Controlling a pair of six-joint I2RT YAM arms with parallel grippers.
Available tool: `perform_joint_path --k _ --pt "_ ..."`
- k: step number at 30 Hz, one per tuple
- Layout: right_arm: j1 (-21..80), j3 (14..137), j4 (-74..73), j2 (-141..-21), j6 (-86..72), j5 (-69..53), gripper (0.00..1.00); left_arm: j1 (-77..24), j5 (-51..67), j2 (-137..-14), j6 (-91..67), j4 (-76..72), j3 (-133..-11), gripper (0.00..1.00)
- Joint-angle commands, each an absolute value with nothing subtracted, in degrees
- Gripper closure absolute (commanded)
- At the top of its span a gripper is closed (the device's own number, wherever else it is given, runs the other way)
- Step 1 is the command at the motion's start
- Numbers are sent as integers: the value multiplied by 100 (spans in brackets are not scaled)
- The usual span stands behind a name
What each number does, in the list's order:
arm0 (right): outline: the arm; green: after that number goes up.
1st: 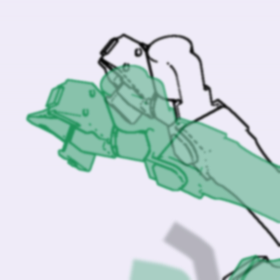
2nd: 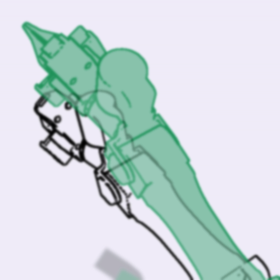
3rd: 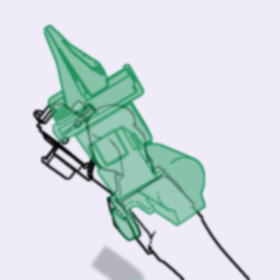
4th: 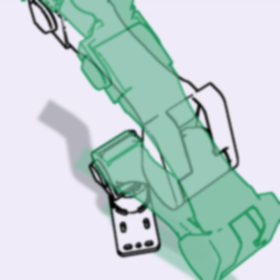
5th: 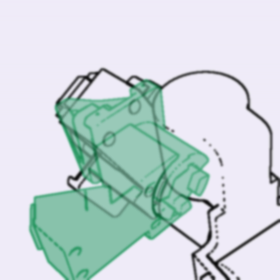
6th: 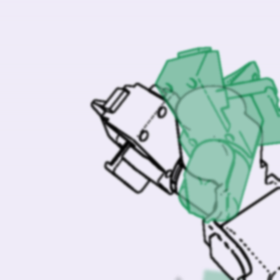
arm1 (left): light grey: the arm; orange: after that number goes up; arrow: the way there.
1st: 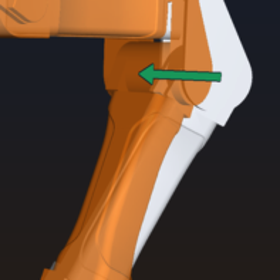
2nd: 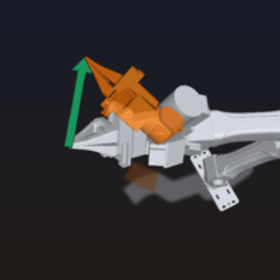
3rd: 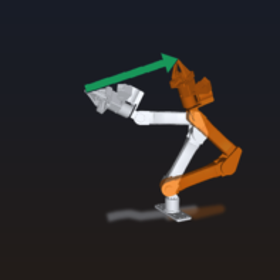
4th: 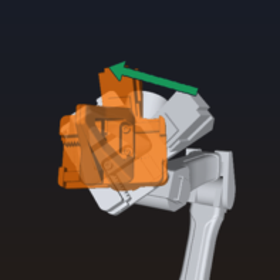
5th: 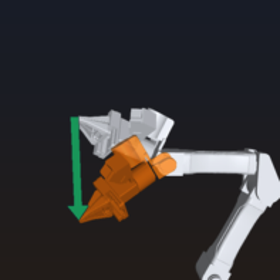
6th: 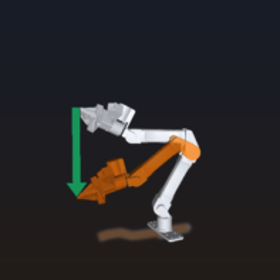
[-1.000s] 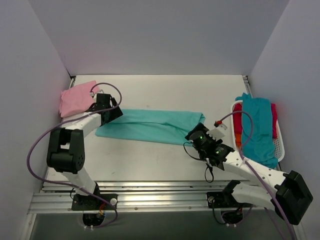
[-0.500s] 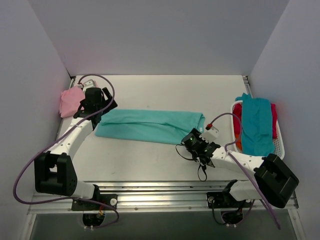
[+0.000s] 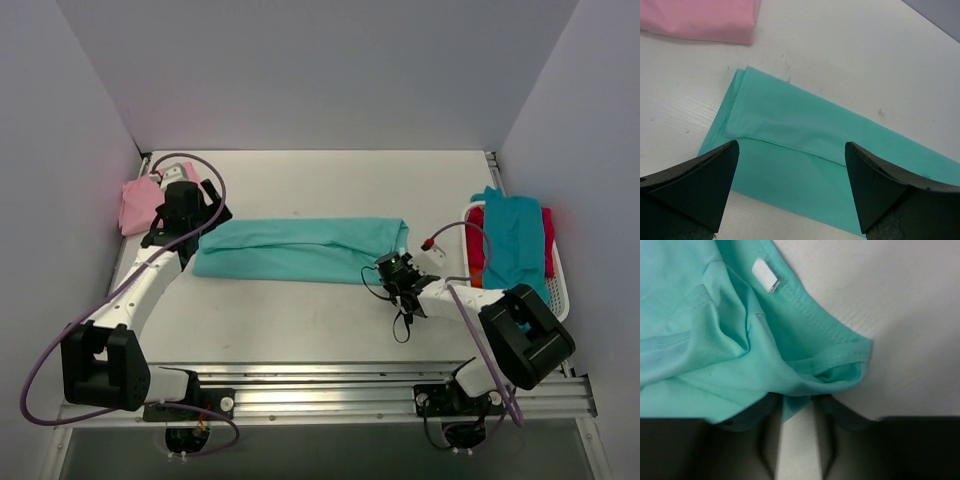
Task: Fold and stack the t-shirts
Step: Fold the tshirt
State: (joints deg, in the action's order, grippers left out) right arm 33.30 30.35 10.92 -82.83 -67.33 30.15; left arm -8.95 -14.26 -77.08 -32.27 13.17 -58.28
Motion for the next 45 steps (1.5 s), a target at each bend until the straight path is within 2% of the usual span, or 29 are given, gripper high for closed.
perform_joint_path --k 1,3,4,8,13,16,17,20,21,23,24,25,26,27,28,29,31,32,36,41,42,45 --pt "3051 3137 1334 -8358 -6452 2954 83 -879 -1327 -7576 -3138 1195 -5854 4" --pt "2761 3225 1450 -8402 -6267 2874 92 -879 -1310 -7559 -3146 1187 -5845 4" --pt "2664 3382 1555 -8428 -6197 2804 100 -879 -1283 -7541 -3146 1169 -5836 4" --pt "2251 4103 1547 -8805 -6082 2926 100 -879 -1213 -7488 -3182 1125 -5818 4" --pt "1644 5420 1660 -10052 -6056 2901 100 -879 -1160 -7418 -3190 1108 -5827 4" --pt "1407 6571 1837 -11089 -5951 2672 100 -870 -1178 -7418 -3182 1107 -5827 4" --pt "1337 7383 1793 -11701 -5889 2524 100 -870 -1186 -7427 -3182 1116 -5836 4" --pt "1126 8671 1092 -12748 -5810 2531 100 -853 -1204 -7436 -3164 1221 -5888 4" --pt "1064 9310 898 -12936 -5827 2557 100 -853 -1213 -7427 -3164 1239 -5897 4" --pt "941 9666 914 -13208 -5704 2584 100 -826 -1230 -7357 -3164 1301 -5889 4" --pt "897 9798 1001 -13253 -5617 2601 96 -826 -1222 -7322 -3164 1275 -5828 4" --pt "870 10035 1211 -13289 -5503 2515 82 -817 -1204 -7269 -3173 1222 -5801 4" --pt "827 10194 1187 -13350 -5345 2470 64 -809 -1178 -7251 -3173 1204 -5783 4" --pt "817 10361 934 -13351 -5300 2452 30 -817 -1169 -7251 -3173 1204 -5783 4" --pt "809 10545 827 -13307 -5256 2487 8 -817 -1169 -7260 -3173 1222 -5801 4" --pt "809 10495 765 -13046 -5212 2522 2 -809 -1169 -7268 -3173 1222 -5792 4" --pt "817 10031 1097 -12562 -5142 2566 0 -809 -1178 -7277 -3182 1222 -5792 4" --pt "835 9358 1264 -12264 -5124 2662 0 -809 -1169 -7277 -3190 1213 -5783 4" --pt "1107 7878 1398 -10465 -5282 2962 0 -817 -1134 -7277 -3217 1099 -5687 4" --pt "2397 5822 1685 -8880 -6193 3015 0 -809 -1143 -7356 -3243 1063 -5704 4" --pt "2626 5114 2131 -8773 -6344 2797 0 -809 -1143 -7348 -3243 1046 -5687 4" --pt "3609 4440 2574 -8806 -6767 2689 0 -800 -1134 -7356 -3243 1028 -5651 4"
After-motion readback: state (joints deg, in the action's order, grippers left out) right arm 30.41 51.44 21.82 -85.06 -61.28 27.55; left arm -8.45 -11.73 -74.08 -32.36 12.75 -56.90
